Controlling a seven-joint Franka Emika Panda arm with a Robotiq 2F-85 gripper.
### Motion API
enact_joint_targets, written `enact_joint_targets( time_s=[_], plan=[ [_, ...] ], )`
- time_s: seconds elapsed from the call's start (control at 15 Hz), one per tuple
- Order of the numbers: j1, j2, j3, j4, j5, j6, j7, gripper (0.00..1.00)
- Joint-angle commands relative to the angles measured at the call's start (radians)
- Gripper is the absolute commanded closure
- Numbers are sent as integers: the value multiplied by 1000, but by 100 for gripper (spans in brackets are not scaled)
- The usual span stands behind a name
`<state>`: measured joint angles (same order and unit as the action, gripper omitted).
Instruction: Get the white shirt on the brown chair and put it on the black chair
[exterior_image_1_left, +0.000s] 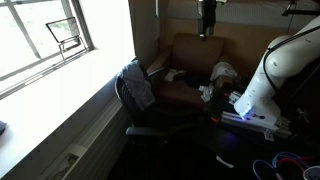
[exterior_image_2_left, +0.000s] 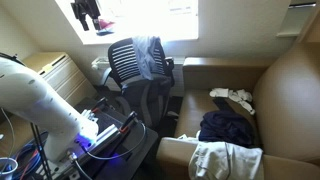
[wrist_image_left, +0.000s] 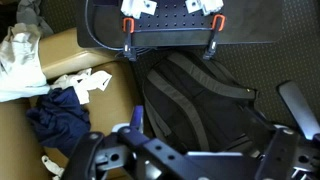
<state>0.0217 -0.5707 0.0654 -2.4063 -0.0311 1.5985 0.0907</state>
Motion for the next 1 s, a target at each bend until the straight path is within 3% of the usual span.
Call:
enact_joint_targets(
  time_s=[0.0,0.13,0.2,0.6,0.67,0.8,0.93],
  plan=[
    [2,1,-2,2,-1,-2,1,0],
    [-38,36,8,-48,-45,84,87,0],
    [-72,73,-15,-88,-75,182,123,0],
    [-249,315,-145,-78,-260,365,283,0],
    [-201,222,-123,-98,-224,315,241,0],
    [-217,266,-145,-94,-233,332,237,0],
    [-201,220,-129,-117,-235,370,247,0]
  ],
)
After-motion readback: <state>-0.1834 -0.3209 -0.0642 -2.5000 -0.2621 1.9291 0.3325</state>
